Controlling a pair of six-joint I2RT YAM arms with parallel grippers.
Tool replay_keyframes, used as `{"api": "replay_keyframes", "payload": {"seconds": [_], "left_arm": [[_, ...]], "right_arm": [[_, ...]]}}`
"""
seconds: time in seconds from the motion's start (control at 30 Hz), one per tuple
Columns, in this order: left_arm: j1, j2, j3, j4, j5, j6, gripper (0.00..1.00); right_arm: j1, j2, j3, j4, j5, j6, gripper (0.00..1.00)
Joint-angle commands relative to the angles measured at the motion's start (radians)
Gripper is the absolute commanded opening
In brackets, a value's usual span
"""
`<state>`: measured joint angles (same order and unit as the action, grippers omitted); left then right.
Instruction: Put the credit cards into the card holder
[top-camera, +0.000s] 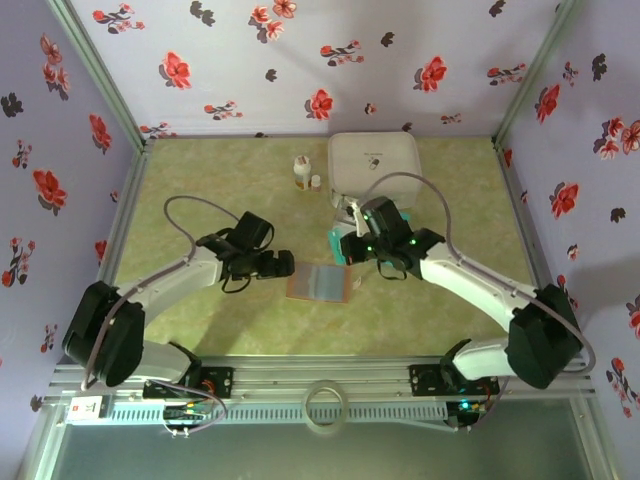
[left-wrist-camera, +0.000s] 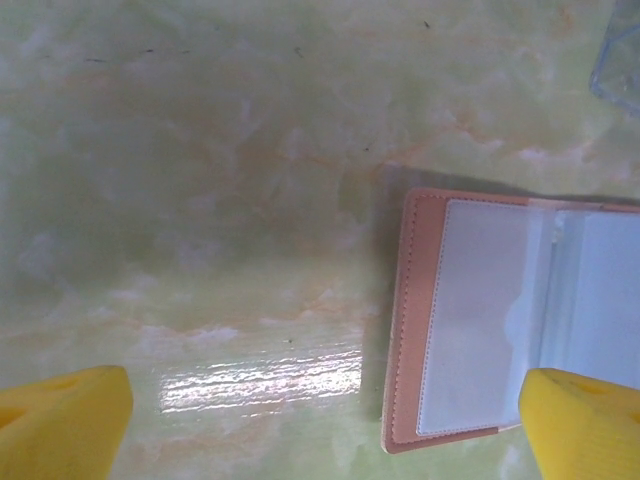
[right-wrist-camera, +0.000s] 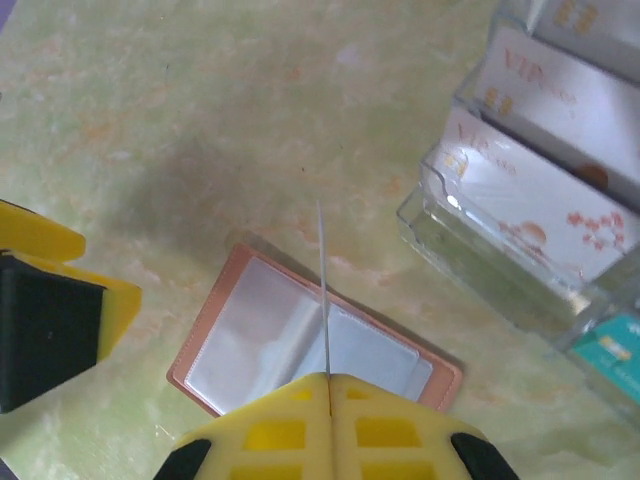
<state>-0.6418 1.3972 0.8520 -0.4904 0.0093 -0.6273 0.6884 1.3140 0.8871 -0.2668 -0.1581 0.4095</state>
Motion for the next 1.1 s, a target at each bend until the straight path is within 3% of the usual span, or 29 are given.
{"api": "replay_keyframes", "payload": {"seconds": [0.0, 0.4, 1.07], "left_arm": [[-0.038, 0.042, 0.038, -0.001, -0.08, 0.055, 1.0], [-0.108, 0.197, 0.078, 0.018, -0.163, 0.072, 1.0], [-0.13, 0.238, 0.017, 0.033, -0.219, 0.003, 1.0]], "right_arm": [[0.008, -0.061, -0.098, 0.201, 0.032, 0.224, 0.0], [0.008, -0.13, -0.32, 0.425, 0.014, 0.428, 0.0], [0.01, 0.001, -0.401, 0.654, -0.086, 0.503, 0.0]]}}
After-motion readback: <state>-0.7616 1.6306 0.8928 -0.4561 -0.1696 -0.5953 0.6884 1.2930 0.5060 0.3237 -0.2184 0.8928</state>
